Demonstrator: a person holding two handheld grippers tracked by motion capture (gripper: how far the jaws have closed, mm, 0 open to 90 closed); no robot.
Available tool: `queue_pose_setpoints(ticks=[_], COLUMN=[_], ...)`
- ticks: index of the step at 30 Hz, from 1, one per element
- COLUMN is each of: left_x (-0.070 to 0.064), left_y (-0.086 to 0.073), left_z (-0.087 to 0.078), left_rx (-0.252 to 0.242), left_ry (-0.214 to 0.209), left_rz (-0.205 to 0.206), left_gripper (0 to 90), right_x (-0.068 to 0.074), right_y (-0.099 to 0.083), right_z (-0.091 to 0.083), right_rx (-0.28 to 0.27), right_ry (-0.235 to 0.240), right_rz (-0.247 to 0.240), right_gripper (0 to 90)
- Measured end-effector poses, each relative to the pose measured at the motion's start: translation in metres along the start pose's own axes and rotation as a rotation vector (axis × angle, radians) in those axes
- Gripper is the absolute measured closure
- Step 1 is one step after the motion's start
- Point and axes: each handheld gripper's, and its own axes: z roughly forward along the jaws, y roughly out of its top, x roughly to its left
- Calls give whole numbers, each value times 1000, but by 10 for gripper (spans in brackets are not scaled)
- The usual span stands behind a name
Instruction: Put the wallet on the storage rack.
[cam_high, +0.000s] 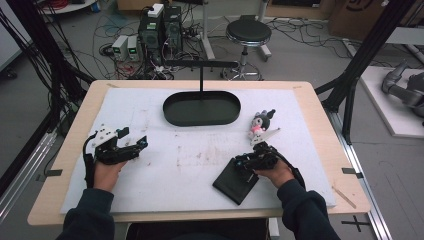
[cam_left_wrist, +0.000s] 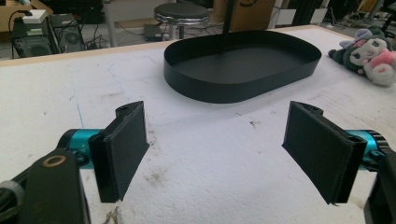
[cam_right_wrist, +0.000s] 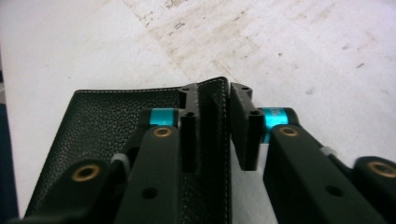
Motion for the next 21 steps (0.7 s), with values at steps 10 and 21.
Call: queue_pose_setpoints(ticks=[10, 21], left_x=[0, 1], left_y=[0, -1], left_z=[0, 0], left_rx=[1, 0], left_ry=[0, 4], left_rz=[-2, -3], left_gripper=[214, 215], right_x=[-2, 10], right_y=[1, 3], right_z=[-21, -12], right_rx=[-146, -137], right_ry=[-236, -294], right_rz=[45, -66], right_gripper=[805, 322])
